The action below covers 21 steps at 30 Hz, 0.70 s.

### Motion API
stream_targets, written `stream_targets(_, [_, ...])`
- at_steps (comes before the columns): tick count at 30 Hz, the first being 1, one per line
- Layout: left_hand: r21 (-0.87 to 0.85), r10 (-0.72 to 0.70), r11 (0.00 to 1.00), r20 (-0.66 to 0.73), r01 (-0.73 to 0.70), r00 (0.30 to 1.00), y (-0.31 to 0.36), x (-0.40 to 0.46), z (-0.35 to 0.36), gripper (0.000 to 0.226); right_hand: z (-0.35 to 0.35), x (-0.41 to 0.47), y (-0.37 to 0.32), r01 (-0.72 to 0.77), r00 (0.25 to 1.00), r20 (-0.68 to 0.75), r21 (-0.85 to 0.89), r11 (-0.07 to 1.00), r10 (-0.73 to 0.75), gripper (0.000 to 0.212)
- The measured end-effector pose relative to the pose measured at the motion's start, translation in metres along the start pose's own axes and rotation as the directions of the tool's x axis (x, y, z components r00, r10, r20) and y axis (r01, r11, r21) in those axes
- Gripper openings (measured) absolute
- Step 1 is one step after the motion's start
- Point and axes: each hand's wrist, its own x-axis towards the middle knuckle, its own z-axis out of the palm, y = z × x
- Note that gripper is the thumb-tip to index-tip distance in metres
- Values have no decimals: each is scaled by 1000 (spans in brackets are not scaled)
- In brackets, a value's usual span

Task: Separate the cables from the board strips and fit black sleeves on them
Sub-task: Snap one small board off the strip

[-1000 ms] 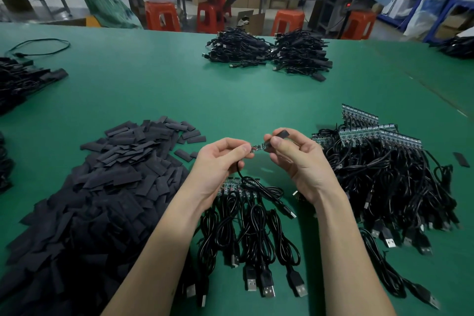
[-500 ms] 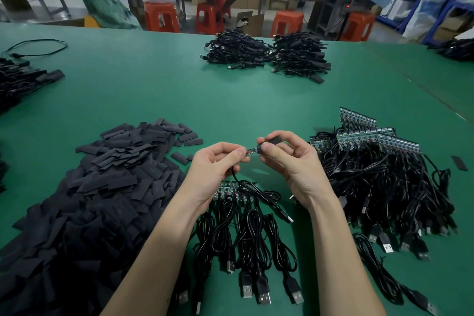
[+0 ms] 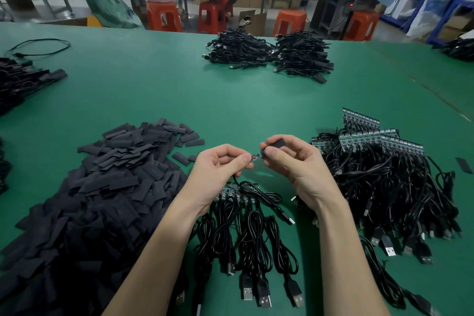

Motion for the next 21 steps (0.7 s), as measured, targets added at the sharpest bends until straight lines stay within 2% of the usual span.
stream_targets(4, [-33, 4, 999, -1, -4, 1000, 1, 0, 0, 6, 5, 2, 2, -33, 999, -32, 79, 996, 35, 17])
stream_targets(8, [21, 12, 1000, -44, -11, 999, -1, 1, -1, 9, 6, 1, 1, 34, 998, -50, -40, 999, -36, 20])
stream_targets(12, [81, 46, 996, -54, -41, 997, -1, 1, 2, 5, 6, 1, 3, 13, 1000, -27, -95, 995, -15, 23])
stream_targets(18, [28, 87, 996, -66, -86, 994, -1, 1, 4, 5, 12, 6, 9, -41, 991, -121, 103, 994, 53, 22])
stream_targets(21, [90, 167, 983, -78, -160, 983, -1, 2, 6, 12, 10, 7, 9, -47, 985, -159, 150, 988, 71, 23])
